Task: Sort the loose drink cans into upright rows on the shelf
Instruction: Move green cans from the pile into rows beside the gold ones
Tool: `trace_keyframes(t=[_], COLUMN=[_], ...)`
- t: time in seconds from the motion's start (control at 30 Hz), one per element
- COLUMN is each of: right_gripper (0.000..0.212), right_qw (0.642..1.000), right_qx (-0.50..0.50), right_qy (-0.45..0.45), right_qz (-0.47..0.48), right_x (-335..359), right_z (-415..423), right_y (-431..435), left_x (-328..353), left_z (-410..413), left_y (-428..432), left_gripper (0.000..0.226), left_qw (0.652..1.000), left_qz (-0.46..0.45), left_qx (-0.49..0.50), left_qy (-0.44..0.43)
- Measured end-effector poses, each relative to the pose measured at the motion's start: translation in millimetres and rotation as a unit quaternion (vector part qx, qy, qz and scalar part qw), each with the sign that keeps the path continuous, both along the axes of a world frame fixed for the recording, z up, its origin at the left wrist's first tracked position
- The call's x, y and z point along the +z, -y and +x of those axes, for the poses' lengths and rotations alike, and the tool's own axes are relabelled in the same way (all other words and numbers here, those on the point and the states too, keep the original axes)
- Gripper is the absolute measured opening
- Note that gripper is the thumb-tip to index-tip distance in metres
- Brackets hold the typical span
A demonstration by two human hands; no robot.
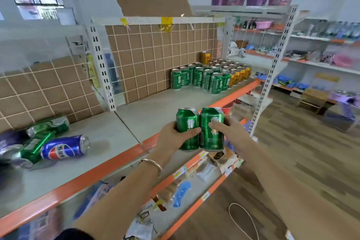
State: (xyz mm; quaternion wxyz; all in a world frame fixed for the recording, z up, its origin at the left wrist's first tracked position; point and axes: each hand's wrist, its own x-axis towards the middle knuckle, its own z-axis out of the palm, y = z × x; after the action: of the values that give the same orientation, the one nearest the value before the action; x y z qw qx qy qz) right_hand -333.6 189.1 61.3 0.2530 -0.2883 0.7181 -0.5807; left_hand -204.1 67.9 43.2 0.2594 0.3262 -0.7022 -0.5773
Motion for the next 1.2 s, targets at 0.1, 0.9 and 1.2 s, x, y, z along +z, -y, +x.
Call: trace_keyframes(t=[0.1, 0.9, 1.2], right_gripper=[0.020, 0.053, 0.077], right_qw=[1.000, 0.941, 0.825], right_qx=[-0.004, 0.205, 0.257], right_qy=[0.012, -0.188, -0.428], right_qz=[0.008, 0.191, 0.266], right_x=[-7.9, -8.9, 5.1], right_z=[-33.8, -272.8, -354.5], right_y=[20.2, 286.9, 360.6], left_x=[-9.2, -49.7, -58.6], left_z=[-36.6, -249.6, -329.0], left_y=[19.8, 240.9, 279.5], left_gripper=[0.034, 0.053, 0.057], left_qw=[1.000, 0.983, 0.964], left_qz=[0.007, 0.085, 0.069], left_qx=[0.010, 0.160, 0.256], left_qy=[0.001, 0.022, -0.001])
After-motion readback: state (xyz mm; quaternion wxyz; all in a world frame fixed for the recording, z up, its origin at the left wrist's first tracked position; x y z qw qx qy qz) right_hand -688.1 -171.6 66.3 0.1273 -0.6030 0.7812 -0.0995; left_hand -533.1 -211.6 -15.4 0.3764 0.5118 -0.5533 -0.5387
